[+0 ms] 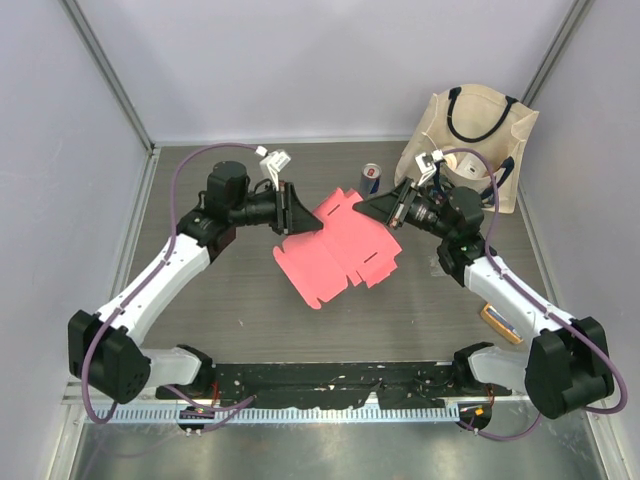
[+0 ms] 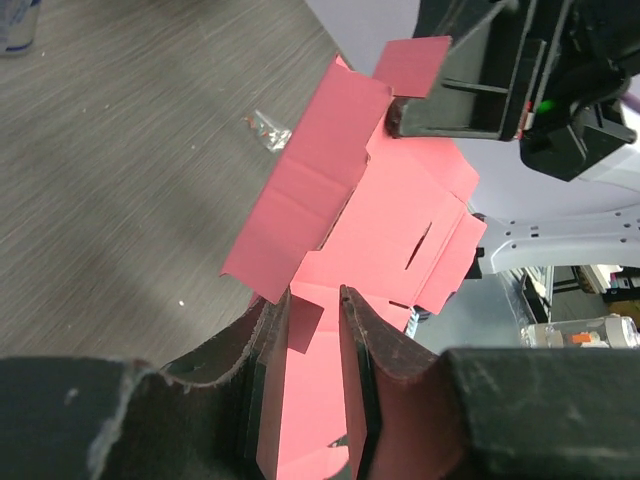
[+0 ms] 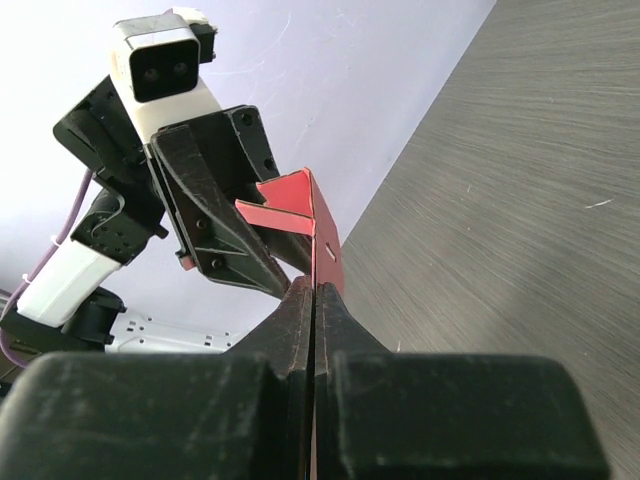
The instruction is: Fold the paper box
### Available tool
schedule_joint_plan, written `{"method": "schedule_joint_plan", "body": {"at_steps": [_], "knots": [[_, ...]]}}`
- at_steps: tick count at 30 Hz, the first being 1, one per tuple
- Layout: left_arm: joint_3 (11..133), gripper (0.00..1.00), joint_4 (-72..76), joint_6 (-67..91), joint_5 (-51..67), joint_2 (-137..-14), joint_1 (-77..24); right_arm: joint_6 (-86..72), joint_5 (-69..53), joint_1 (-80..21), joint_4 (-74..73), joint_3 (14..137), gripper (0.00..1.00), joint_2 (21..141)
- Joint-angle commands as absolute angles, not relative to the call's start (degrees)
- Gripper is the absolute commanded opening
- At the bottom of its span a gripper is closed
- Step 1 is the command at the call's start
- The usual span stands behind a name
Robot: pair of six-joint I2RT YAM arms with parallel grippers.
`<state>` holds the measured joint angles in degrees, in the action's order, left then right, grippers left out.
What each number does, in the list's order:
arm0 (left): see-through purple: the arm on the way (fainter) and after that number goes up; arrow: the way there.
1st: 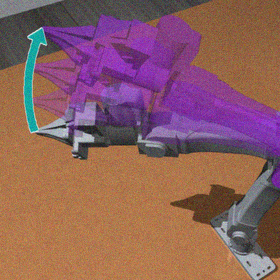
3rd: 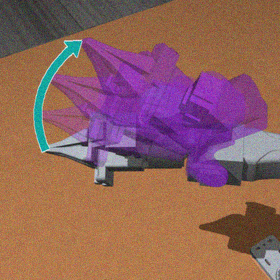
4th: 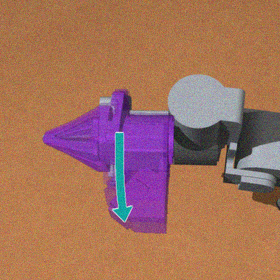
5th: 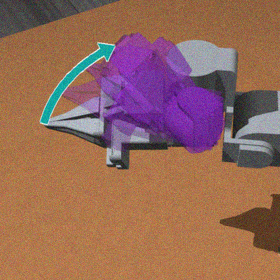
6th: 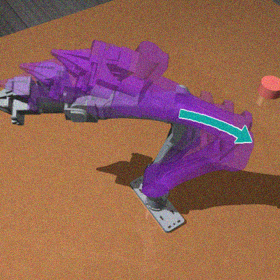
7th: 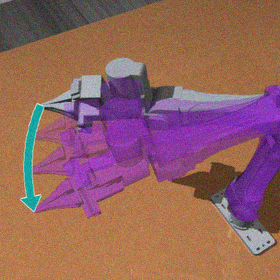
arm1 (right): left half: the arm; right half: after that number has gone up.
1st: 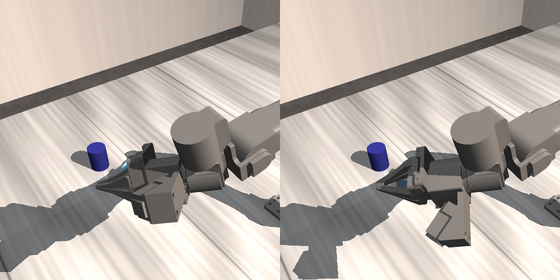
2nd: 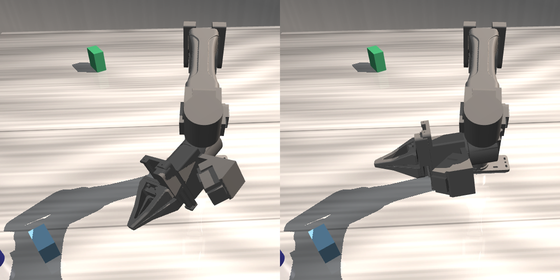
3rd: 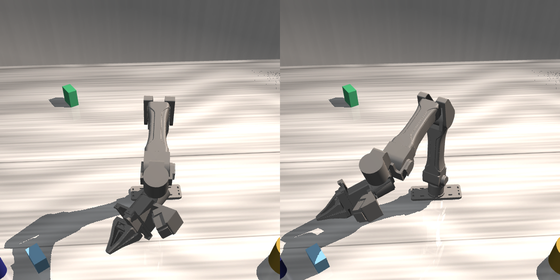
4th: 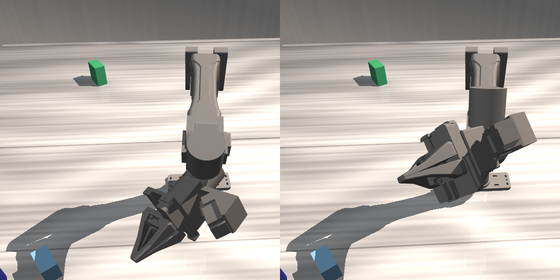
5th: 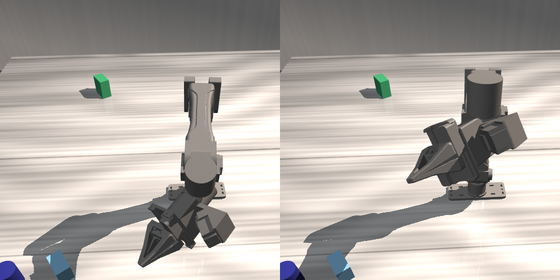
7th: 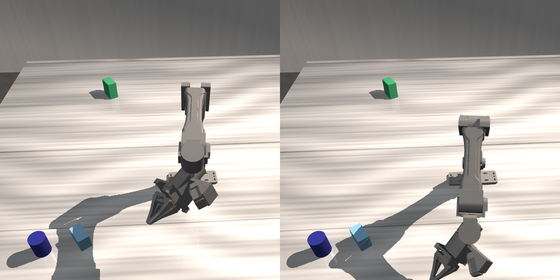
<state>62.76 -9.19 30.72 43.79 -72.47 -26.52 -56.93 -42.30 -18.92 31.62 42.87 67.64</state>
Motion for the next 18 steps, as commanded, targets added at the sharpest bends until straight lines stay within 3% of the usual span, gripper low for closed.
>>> {"method": "schedule_joint_plan", "body": {"at_steps": [1, 9, 18], "knots": [[66.4, 0.29, -15.3, 28.6, 43.4, -74.7, -27.9, -59.7, -41.6, -19.9, 39.0, 42.8, 0.01, 67.8], [67.1, 0.34, -17.4, 26.1, 40.8, -73.2, -28.2, -61.9, -43.1, -19.7, 43.8, 41.6, 0.02, 68.6], [61.7, 0.50, -12.7, 23.7, 25.8, -61.4, -28.0, -47.9, -41.8, -19.8, 25.9, 43.8, 0.01, 67.2]]}}
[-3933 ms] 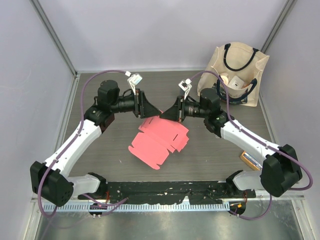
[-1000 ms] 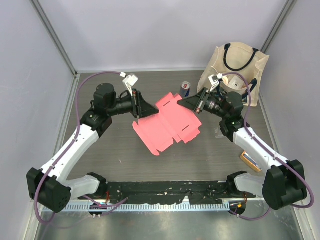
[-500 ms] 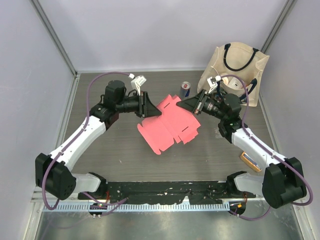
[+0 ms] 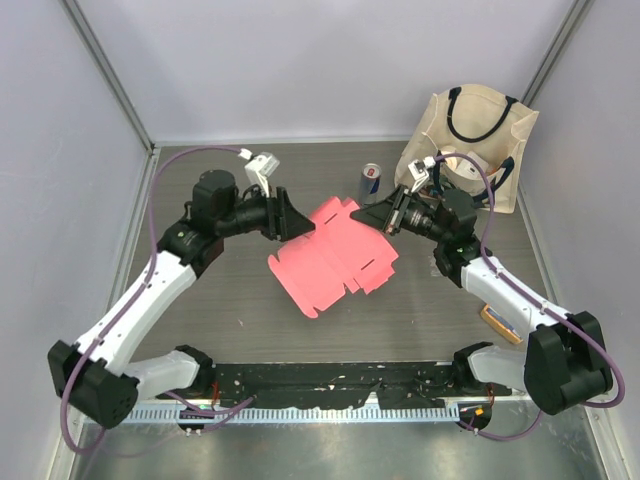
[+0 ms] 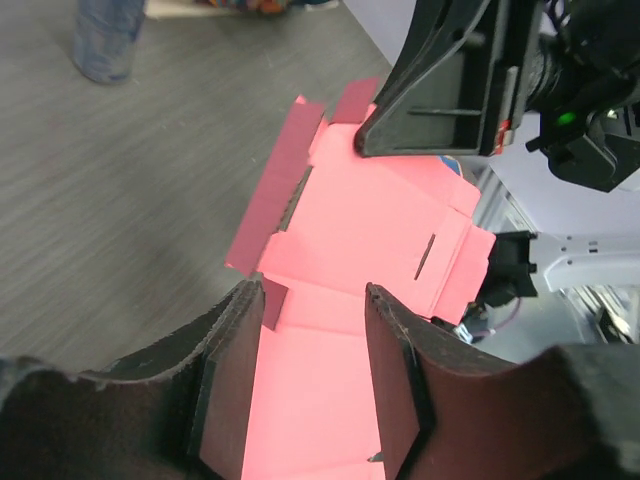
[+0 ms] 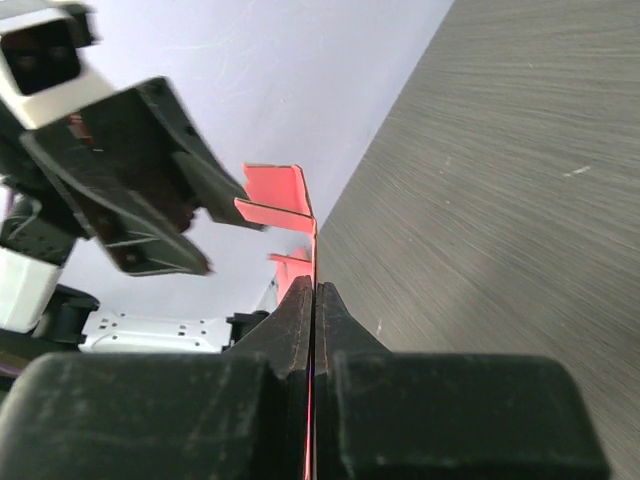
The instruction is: Fold the paper box
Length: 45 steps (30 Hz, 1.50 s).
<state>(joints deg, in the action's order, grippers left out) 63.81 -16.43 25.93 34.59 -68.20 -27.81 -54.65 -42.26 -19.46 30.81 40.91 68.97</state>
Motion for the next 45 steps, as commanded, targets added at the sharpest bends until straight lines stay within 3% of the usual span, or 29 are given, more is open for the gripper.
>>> {"method": "schedule_joint_plan", "body": {"at_steps": [1, 6, 13, 24, 32, 37, 45], "knots": [[61.2, 0.51, -12.2, 23.6, 22.0, -59.9, -28.1, -45.9, -41.8, -19.9, 23.7, 44.0, 0.01, 67.2], [60.6, 0.58, -12.5, 22.7, 20.6, -60.3, -28.0, -37.8, -40.8, -20.9, 14.3, 46.8, 0.01, 67.8], [66.4, 0.48, -20.5, 21.7, 24.8, -68.8, -28.7, -35.8, -41.5, -23.2, 12.5, 48.8, 0.01, 68.2], [66.1, 0.47, -21.1, 18.4, 21.5, -67.8, -31.6, -35.0, -40.3, -27.1, 12.1, 50.6, 0.02, 69.7], [64.4, 0.59, -19.1, 16.8, 20.5, -65.2, -31.8, -35.0, -40.7, -27.1, 11.6, 52.4, 0.01, 71.3], [64.1, 0.61, -18.7, 15.3, 20.7, -65.7, -31.8, -36.6, -42.1, -27.2, 14.4, 51.3, 0.01, 73.6], [63.4, 0.54, -19.7, 12.2, 15.6, -67.8, -31.8, -40.0, -43.3, -27.3, 17.8, 51.4, 0.01, 77.7]]}}
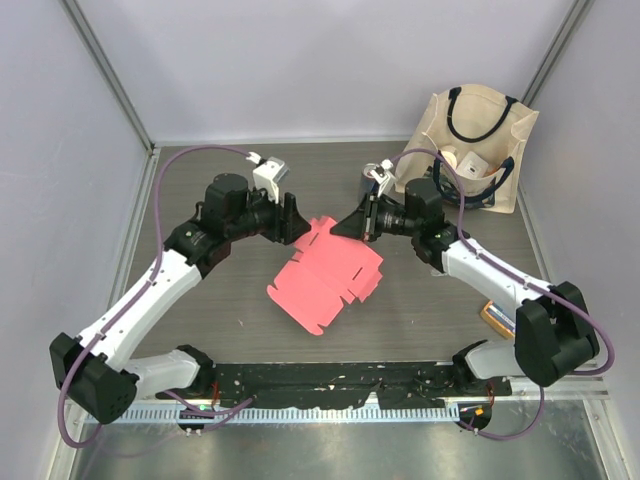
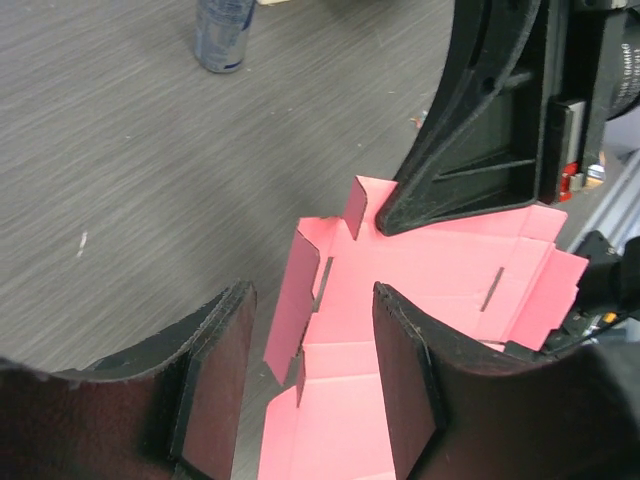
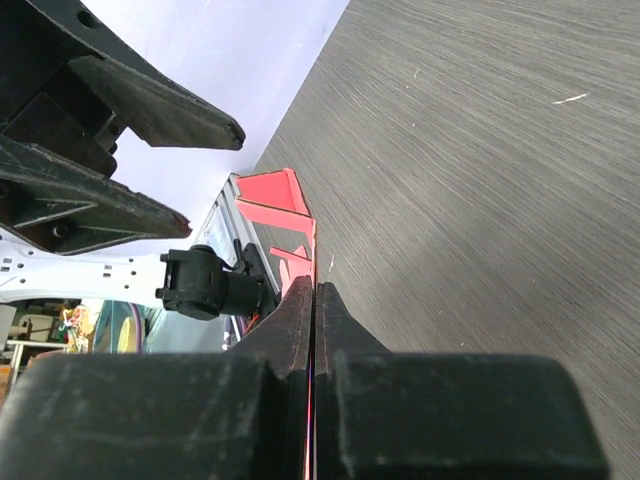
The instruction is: Fold the paper box
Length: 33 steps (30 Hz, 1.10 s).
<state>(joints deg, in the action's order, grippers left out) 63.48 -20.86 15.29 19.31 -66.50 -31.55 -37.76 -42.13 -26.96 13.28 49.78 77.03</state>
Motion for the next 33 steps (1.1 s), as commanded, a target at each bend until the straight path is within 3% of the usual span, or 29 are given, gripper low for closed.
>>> {"method": "schedule_joint_plan", "body": {"at_steps": [1, 9, 18, 23, 27, 33], "knots": [[63.6, 0.54, -20.0, 11.9, 15.2, -68.3, -31.9, -40.3, -43.4, -27.3, 18.0, 51.5, 0.01, 78.0], [63.9, 0.54, -22.3, 9.1, 9.2, -71.3, -33.7, -44.2, -45.3, -27.4, 23.0, 50.9, 0.01, 81.1], [63.4, 0.39, -21.8, 9.1, 7.1, -71.2, -34.9, -39.7, -45.5, -27.9, 19.4, 50.5, 0.01, 80.9], [64.1, 0.10, -22.6, 9.1, 8.3, -72.4, -35.0, -34.8, -45.0, -28.2, 11.6, 51.0, 0.01, 79.6], [64.0, 0.00, -22.3, 9.1, 8.8, -72.0, -35.1, -28.8, -41.3, -28.2, 4.1, 51.6, 0.14, 77.5], [63.5, 0.00, -22.1, 8.6, 9.7, -71.3, -35.1, -26.5, -40.3, -28.1, 0.4, 50.2, 0.27, 73.6]]}}
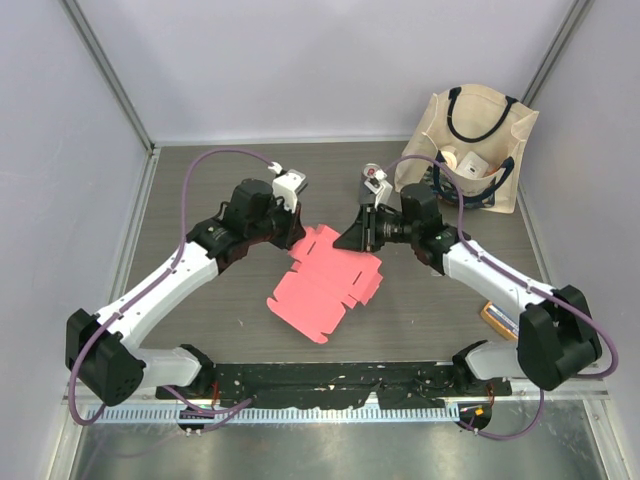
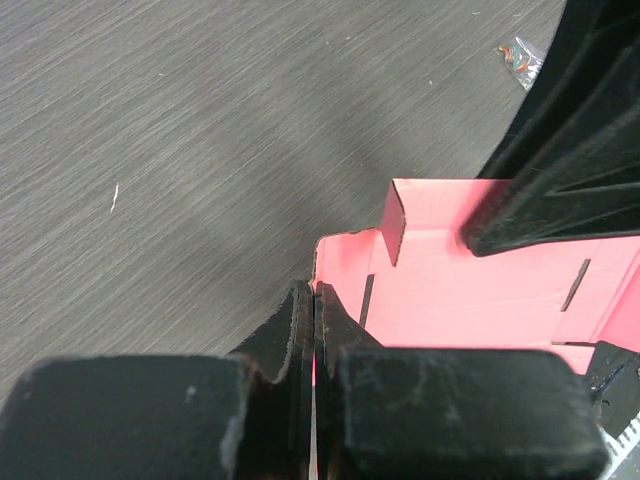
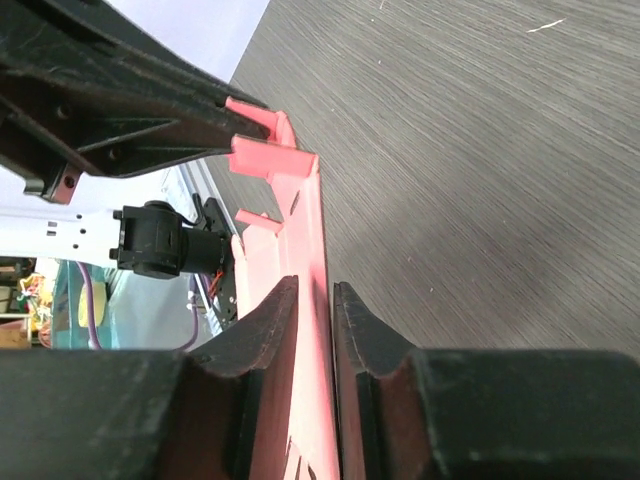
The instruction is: Fold the paper box
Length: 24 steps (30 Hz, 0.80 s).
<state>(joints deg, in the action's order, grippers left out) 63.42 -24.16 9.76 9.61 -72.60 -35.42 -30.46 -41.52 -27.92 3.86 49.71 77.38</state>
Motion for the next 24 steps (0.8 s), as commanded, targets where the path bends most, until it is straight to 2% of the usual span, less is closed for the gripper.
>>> {"method": "schedule_joint_plan", "body": {"at_steps": [1, 9, 10, 12, 14, 15, 17, 18, 21, 24], "knots": [[63.5, 0.00, -22.1, 8.5, 9.8, -71.3, -35.1, -26.2, -40.3, -28.1, 0.4, 49.9, 0.27, 73.5], [63.8, 0.00, -22.5, 7.7, 12.0, -72.0, -35.1, -24.7, -39.0, -28.0, -1.5, 49.8, 0.27, 72.5], [63.8, 0.00, -22.6, 7.8, 12.1, -72.2, -35.1, -24.3, -38.8, -28.1, -2.5, 50.2, 0.17, 72.8], [64.1, 0.00, -22.9, 8.2, 11.9, -72.4, -35.1, -23.0, -38.0, -28.1, -3.1, 50.6, 0.04, 72.9], [64.9, 0.01, -23.4, 9.1, 11.5, -72.8, -35.1, -21.2, -35.3, -28.6, -3.7, 50.6, 0.01, 72.9], [65.3, 0.14, -23.9, 9.6, 10.8, -73.0, -35.1, -20.5, -33.9, -28.9, -3.7, 50.5, 0.01, 72.9], [66.3, 0.34, -24.9, 11.7, 10.4, -73.2, -35.1, -18.3, -29.8, -31.1, -4.4, 50.4, 0.01, 72.9], [66.4, 0.47, -24.8, 12.7, 10.0, -73.0, -35.1, -16.1, -23.9, -32.1, -4.7, 50.4, 0.01, 72.9], [68.0, 0.61, -25.5, 17.5, 8.4, -72.7, -35.0, -12.2, -13.8, -36.2, -5.5, 50.9, 0.02, 73.8], [71.2, 0.64, -30.6, 24.4, 3.6, -72.4, -34.6, -10.2, -8.1, -38.8, -4.0, 50.2, 0.02, 75.2]]}}
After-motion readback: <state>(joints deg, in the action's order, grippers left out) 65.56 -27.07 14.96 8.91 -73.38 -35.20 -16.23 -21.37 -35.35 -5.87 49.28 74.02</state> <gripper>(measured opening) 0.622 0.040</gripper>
